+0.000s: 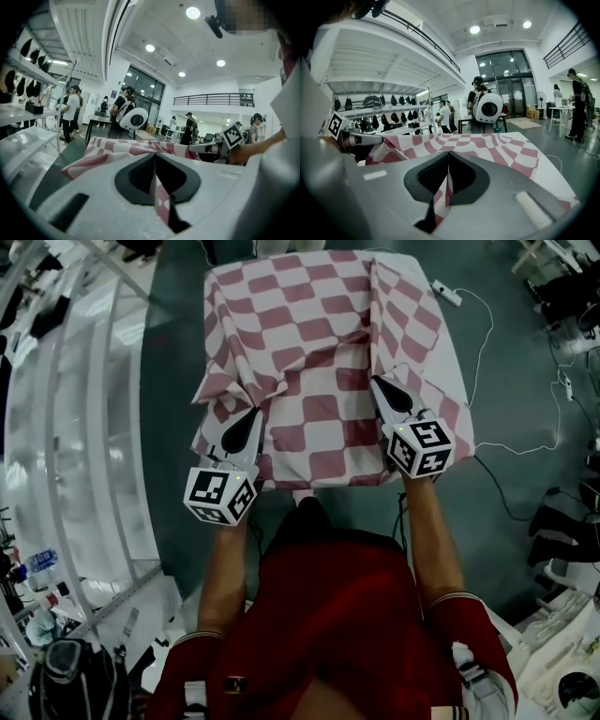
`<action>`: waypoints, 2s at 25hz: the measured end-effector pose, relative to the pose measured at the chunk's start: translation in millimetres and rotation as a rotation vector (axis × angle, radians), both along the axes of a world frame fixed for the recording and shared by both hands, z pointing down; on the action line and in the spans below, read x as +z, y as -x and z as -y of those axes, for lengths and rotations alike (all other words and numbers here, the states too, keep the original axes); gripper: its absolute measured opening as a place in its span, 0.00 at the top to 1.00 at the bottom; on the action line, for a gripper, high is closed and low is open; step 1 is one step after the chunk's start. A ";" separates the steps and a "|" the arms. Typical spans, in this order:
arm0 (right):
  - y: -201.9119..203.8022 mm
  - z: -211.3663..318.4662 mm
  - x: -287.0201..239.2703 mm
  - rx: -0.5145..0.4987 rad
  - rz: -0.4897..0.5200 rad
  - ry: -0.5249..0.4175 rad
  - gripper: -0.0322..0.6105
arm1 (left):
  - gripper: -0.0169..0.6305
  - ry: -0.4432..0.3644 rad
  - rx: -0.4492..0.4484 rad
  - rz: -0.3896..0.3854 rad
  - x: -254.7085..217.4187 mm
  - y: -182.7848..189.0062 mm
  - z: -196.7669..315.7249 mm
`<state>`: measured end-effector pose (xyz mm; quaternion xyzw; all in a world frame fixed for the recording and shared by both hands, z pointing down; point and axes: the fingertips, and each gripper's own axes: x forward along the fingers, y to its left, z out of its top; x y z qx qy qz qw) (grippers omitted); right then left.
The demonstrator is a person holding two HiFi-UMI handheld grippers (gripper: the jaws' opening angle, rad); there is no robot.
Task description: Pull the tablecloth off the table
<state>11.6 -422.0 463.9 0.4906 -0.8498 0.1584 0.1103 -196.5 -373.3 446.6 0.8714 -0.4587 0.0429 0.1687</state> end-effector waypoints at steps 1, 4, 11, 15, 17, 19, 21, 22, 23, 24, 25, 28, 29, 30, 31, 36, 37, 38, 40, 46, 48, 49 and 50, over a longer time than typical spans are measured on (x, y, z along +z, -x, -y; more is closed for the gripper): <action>-1.3 -4.9 -3.0 -0.009 0.010 -0.010 0.93 | 0.96 -0.012 -0.007 0.000 -5.2 -2.3 -5.9; -7.7 -20.8 -7.5 -0.021 0.046 -0.030 0.93 | 0.96 -0.044 -0.028 -0.001 -18.6 -9.3 -26.9; -18.1 -79.6 -26.6 -0.130 0.102 -0.098 0.93 | 0.96 -0.119 -0.032 -0.010 -47.7 -44.0 -93.7; -31.1 -109.7 -34.8 -0.155 0.131 -0.101 0.93 | 0.96 -0.145 -0.036 0.003 -65.5 -66.7 -119.4; -43.1 -134.3 -31.4 -0.163 0.144 -0.102 0.93 | 0.96 -0.153 -0.053 0.002 -65.5 -75.3 -143.2; -53.9 -160.2 -27.9 -0.171 0.164 -0.101 0.93 | 0.96 -0.149 -0.074 0.002 -62.6 -80.6 -168.8; -60.2 -183.6 -25.2 -0.182 0.185 -0.098 0.93 | 0.96 -0.138 -0.089 0.005 -59.8 -83.6 -191.1; -62.5 -194.1 -24.0 -0.187 0.197 -0.096 0.93 | 0.96 -0.132 -0.092 0.008 -59.0 -85.4 -201.0; -64.5 -204.2 -23.0 -0.192 0.210 -0.094 0.93 | 0.96 -0.126 -0.092 0.014 -58.7 -87.8 -210.6; -66.1 -214.1 -22.2 -0.196 0.224 -0.093 0.93 | 0.96 -0.121 -0.089 0.022 -59.1 -90.4 -220.1; -67.3 -223.8 -22.0 -0.201 0.237 -0.094 0.93 | 0.96 -0.119 -0.086 0.029 -60.1 -92.8 -229.5; -64.8 -250.8 -25.6 -0.221 0.273 -0.106 0.93 | 0.96 -0.127 -0.077 0.040 -67.9 -96.0 -253.5; -61.9 -259.1 -28.2 -0.230 0.282 -0.112 0.93 | 0.96 -0.130 -0.073 0.039 -71.3 -95.6 -259.7; -58.6 -267.2 -31.4 -0.239 0.290 -0.118 0.93 | 0.96 -0.134 -0.070 0.036 -74.6 -95.0 -265.1; -55.1 -275.1 -34.8 -0.249 0.296 -0.124 0.93 | 0.96 -0.137 -0.066 0.030 -77.8 -94.4 -269.6; -42.3 -317.4 -45.9 -0.286 0.302 -0.140 0.93 | 0.96 -0.162 -0.049 -0.007 -90.6 -96.5 -295.1; -39.9 -327.5 -46.1 -0.289 0.301 -0.140 0.93 | 0.96 -0.169 -0.046 -0.013 -91.9 -95.8 -303.2; -36.5 -337.8 -45.8 -0.290 0.298 -0.141 0.93 | 0.96 -0.175 -0.042 -0.019 -92.7 -93.4 -312.4; -26.7 -358.8 -45.1 -0.281 0.294 -0.142 0.93 | 0.96 -0.185 -0.035 -0.029 -93.0 -82.8 -332.9; 0.8 -433.6 -50.8 -0.213 0.292 -0.158 0.93 | 0.96 -0.215 0.010 -0.071 -94.3 -47.7 -406.3; 9.8 -464.1 -53.6 -0.181 0.290 -0.167 0.93 | 0.96 -0.226 0.030 -0.082 -95.9 -35.5 -435.3; 14.0 -479.6 -55.3 -0.164 0.288 -0.174 0.93 | 0.96 -0.230 0.039 -0.088 -96.3 -28.6 -449.5; 18.0 -494.7 -57.4 -0.146 0.285 -0.181 0.93 | 0.96 -0.233 0.047 -0.095 -96.5 -21.3 -463.1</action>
